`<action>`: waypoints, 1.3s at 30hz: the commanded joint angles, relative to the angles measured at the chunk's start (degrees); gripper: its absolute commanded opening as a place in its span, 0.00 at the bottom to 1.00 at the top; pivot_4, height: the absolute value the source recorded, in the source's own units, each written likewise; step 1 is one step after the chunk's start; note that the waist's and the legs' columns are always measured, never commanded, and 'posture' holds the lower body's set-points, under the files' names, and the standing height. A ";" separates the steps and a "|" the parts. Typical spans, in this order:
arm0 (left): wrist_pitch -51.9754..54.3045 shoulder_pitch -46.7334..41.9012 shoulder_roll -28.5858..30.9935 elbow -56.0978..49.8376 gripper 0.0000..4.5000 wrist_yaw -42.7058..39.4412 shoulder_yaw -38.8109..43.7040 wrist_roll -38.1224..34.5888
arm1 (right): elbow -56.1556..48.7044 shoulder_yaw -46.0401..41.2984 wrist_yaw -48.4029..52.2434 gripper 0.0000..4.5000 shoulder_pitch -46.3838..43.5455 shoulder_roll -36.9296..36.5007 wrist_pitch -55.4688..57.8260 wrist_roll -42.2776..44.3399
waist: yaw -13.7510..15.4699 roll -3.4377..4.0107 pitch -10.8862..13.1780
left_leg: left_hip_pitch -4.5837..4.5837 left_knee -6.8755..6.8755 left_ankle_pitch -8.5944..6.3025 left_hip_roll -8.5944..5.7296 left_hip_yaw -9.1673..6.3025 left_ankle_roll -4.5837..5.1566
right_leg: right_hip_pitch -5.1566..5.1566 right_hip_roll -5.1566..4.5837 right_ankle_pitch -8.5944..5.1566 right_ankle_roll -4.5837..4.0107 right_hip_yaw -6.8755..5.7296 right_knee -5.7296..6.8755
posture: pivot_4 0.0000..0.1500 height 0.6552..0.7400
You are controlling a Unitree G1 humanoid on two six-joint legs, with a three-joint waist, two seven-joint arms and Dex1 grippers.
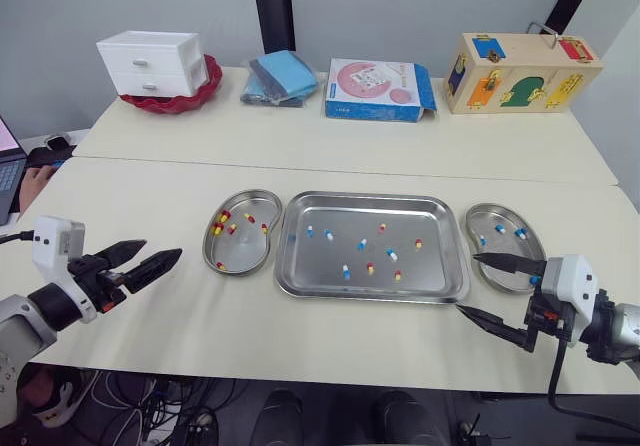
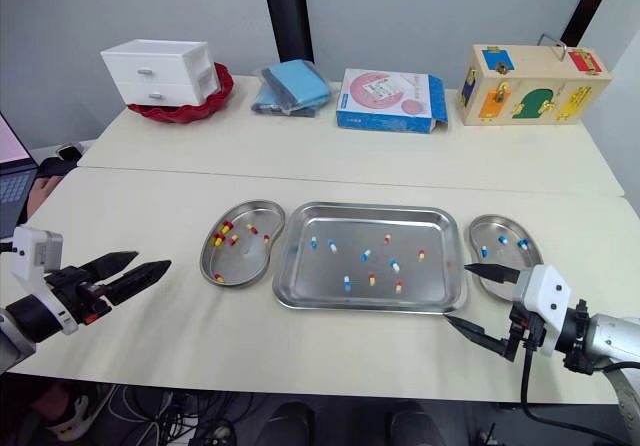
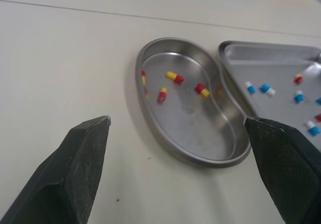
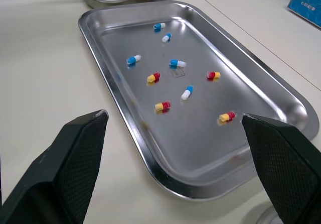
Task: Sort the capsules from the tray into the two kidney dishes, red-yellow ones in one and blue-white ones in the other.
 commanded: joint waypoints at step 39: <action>-17.52 10.66 3.89 2.56 0.98 4.71 2.97 10.94 | 15.88 -20.46 11.07 1.00 10.27 -6.75 -4.11 -3.36 | -0.08 0.01 0.02 | 0.05 -0.05 0.00 0.00 0.14 0.00 | 0.00 0.00 -0.01 -0.01 0.12 -0.08 | 1.00 1.00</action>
